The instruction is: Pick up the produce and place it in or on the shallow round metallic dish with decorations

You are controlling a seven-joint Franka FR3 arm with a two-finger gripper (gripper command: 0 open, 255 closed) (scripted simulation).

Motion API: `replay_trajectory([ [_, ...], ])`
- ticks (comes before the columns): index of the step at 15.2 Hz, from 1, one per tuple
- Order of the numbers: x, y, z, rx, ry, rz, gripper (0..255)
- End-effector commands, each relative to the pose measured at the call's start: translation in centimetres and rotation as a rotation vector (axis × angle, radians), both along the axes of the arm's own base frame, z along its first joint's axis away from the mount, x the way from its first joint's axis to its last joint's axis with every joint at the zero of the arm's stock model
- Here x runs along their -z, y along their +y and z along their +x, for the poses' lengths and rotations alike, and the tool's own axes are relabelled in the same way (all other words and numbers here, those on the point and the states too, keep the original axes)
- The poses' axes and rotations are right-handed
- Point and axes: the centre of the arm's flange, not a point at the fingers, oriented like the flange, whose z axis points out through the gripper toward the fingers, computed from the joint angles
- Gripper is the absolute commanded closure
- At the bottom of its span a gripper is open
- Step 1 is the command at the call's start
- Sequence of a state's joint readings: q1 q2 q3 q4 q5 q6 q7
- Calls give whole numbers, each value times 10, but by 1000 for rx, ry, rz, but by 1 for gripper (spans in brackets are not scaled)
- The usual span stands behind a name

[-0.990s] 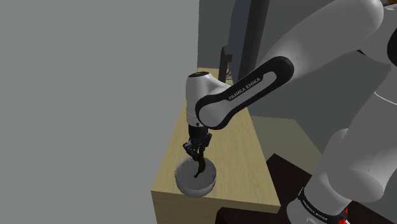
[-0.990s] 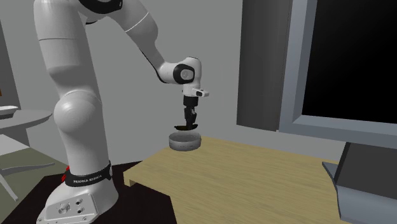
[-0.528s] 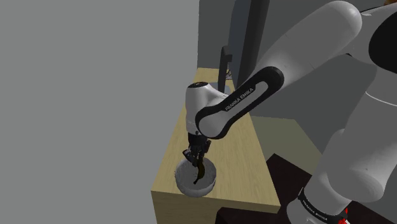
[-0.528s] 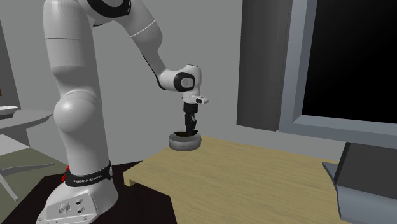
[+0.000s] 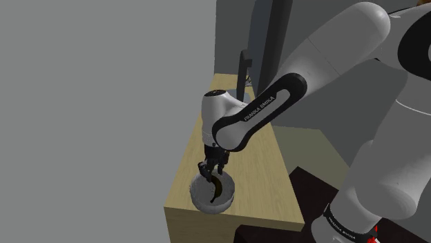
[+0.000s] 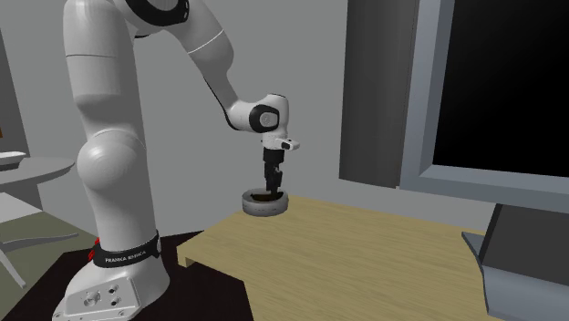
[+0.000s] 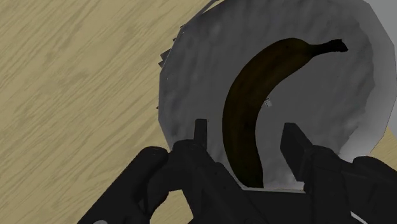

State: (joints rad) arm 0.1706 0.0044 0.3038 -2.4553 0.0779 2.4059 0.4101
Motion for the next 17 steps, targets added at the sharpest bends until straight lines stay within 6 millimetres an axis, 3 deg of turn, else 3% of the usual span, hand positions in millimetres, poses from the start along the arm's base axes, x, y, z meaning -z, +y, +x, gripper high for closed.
replay_trajectory([
  [1,0,0,0,0,0,0,0],
  [5,0,0,0,0,0,0,0],
  [9,-50,-1,4,0,0,0,0],
  [17,-50,-1,4,0,0,0,0],
])
